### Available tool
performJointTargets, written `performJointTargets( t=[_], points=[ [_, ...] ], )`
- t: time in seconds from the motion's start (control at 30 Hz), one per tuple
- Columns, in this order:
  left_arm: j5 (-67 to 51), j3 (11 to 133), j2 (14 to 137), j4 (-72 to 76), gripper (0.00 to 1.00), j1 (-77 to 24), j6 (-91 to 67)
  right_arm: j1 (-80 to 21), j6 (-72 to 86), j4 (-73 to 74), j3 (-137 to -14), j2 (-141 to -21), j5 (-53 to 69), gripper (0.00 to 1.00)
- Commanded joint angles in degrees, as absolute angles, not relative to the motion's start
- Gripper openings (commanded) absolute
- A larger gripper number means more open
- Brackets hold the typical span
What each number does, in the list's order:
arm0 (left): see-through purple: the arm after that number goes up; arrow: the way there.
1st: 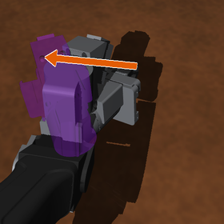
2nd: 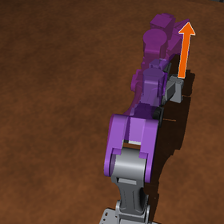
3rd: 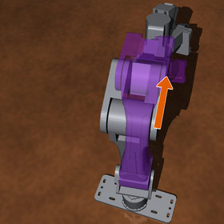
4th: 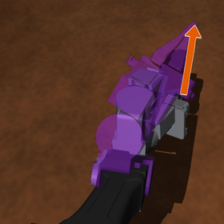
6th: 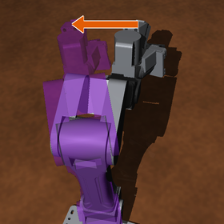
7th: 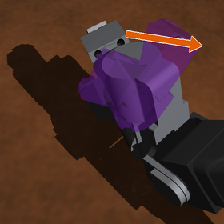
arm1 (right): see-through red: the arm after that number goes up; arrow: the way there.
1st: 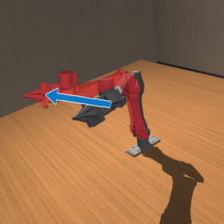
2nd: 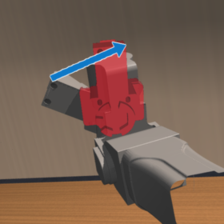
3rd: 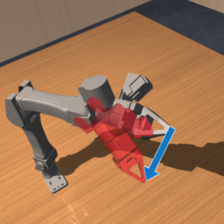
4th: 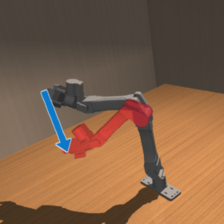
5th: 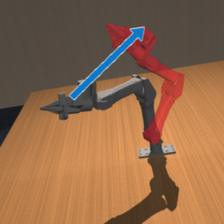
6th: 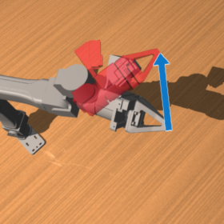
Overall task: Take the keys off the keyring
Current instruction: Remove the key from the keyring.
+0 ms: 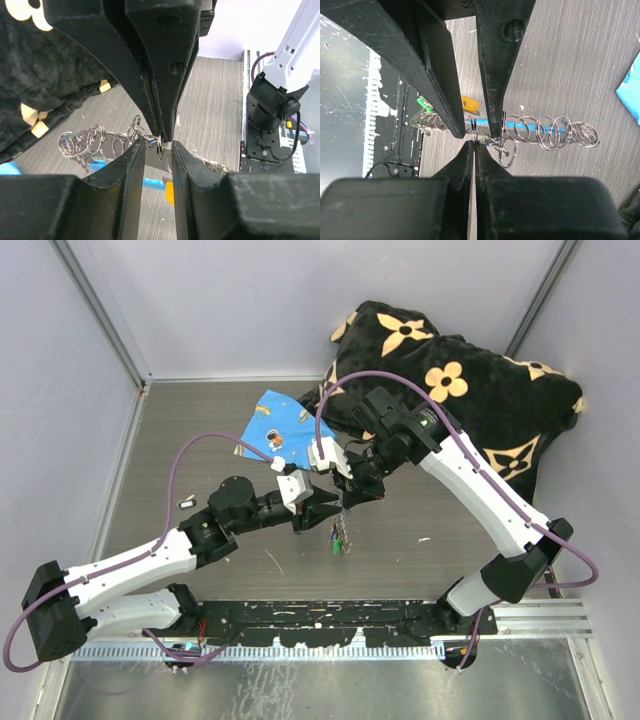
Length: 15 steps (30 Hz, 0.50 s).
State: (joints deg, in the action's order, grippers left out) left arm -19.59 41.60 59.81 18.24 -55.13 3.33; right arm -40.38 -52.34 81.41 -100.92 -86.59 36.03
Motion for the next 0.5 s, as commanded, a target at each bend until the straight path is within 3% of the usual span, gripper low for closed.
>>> performJointTargets(
  t=[0.0,0.17,0.27,0.4,0.47],
  points=[
    [-18.4,42.2,59.1,22.9,0.27,-55.3,1.7,-40.7,-51.9,79.5,-101.4,-83.8,38.9,0.01],
    [-18.5,43.3,59.9,21.2,0.18,-55.3,1.6,-40.6,-51.9,79.5,-101.5,-83.8,38.9,0.01],
    [-18.4,44.0,60.1,19.1,0.01,-55.3,2.0,-40.7,-51.9,79.6,-101.7,-83.6,39.1,0.01],
    [-18.6,43.5,59.5,19.1,0.0,-55.1,1.9,-40.6,-51.9,79.5,-101.7,-83.3,40.0,0.02],
    [-18.1,42.9,58.9,20.9,0.0,-55.1,0.8,-40.3,-51.7,78.9,-101.4,-82.9,40.7,0.11]
  ],
)
